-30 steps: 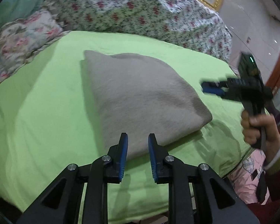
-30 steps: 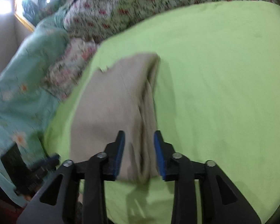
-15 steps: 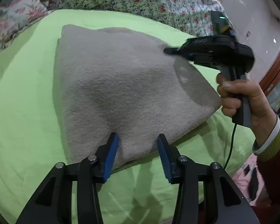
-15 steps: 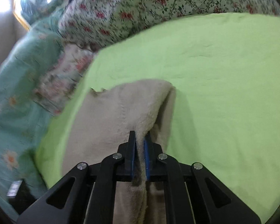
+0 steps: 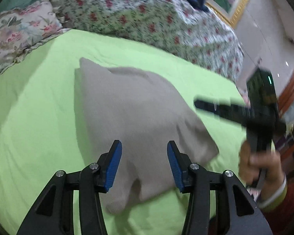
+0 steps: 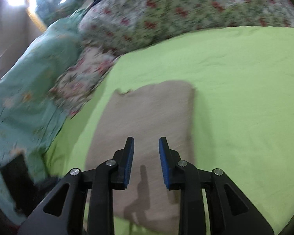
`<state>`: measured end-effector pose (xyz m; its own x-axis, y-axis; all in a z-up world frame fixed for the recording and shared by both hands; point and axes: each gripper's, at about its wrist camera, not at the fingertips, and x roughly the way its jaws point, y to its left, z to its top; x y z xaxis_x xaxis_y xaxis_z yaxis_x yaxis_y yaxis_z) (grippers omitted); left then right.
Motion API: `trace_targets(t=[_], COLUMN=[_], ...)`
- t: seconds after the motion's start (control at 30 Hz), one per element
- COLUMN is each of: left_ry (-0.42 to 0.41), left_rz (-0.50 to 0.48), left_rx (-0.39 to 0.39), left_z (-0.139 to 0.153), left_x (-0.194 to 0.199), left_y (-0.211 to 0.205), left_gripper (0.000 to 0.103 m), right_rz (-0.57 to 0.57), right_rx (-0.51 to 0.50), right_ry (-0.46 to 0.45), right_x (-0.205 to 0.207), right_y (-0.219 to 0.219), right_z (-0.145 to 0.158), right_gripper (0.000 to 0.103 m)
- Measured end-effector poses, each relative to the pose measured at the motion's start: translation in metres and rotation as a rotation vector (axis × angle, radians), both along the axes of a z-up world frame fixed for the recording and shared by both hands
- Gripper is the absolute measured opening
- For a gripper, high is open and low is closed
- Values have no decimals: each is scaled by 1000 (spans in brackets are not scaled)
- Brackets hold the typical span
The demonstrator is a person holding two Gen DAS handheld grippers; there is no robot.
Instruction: Fold small clothes
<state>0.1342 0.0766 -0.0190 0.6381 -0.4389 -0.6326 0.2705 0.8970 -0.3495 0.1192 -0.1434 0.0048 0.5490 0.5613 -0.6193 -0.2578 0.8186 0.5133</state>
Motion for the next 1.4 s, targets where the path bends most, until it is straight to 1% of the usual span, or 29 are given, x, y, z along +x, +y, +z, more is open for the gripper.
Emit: trace_targets(t=[0.07,0.1,0.13,0.17,0.2,0.23,0.27,0.37,0.53,0.6,0.67,0.73,0.77,0.83,0.9,0.97,1.07,1.17,1.27,1.3,1.33,1.37,1.4], left_ry=[9,23,41,73,113,121,100,95,85,78,67,70,83,105,123,126,133,126,121,119,116,107,99], left_rz=[11,-4,-13,-3,8,9,4,9,16,6,-13,-38,-42,-37,-28,-13,-2,4,17,24,31,49,64], left_rx=[-20,-34,-35,-10,20,40,53,72,58,51,64,64,76,97,90,72,93,125,135,142,152,175,197], left_z=[-1,-5,-11,-19,-29,-34,-35,-33,-25,-22,-23,-27,-34,-47,-57,-58,-59,-56,-50,-49,-47,-45,-43], left_x=[20,33,42,49,57,58,56,54,30,6,-20,-39,-47,-56,-61,-64,-65,-70,-74,-78,-81,-86,-89], left_y=[4,2,0,-2,-6,-10,-12,-15,-12,-11,-12,-12,-12,-12,-8,-6,-9,-13,-12,-12,-11,-11,-12], left_gripper=[47,47,47,43,33,32,32,32,33,34,34,35,36,36,36,37,37,41,48,54,61,65,74], right_rz=[3,-5,-21,-24,-22,-22,-20,-16,-18,-25,-36,-42,-42,-29,-27,-30,-35,-43,-52,-56,-66,-80,-98], right_rx=[-45,-68,-113,-140,-142,-131,-126,-151,-185,-191,-204,-211,-216,-232,-226,-230,-250,-257,-264,-268,-279,-292,-300], right_ry=[19,41,85,113,138,137,122,113,92,88,72,59,58,73,68,52,46,38,34,32,33,36,40], right_x=[3,4,9,14,18,19,20,18,2,-9,-26,-42,-50,-61,-67,-70,-70,-75,-84,-88,-93,-96,-102], right_y=[8,11,12,12,10,7,5,5,9,8,5,1,-1,-2,-3,-3,-2,-2,-6,-6,-10,-13,-18], right_z=[-11,-18,-31,-41,-54,-57,-58,-54,-46,-46,-42,-42,-44,-54,-60,-60,-60,-58,-55,-54,-52,-51,-50], right_gripper=[28,28,28,28,25,25,24,24,27,27,27,27,27,27,27,27,27,27,27,28,29,36,46])
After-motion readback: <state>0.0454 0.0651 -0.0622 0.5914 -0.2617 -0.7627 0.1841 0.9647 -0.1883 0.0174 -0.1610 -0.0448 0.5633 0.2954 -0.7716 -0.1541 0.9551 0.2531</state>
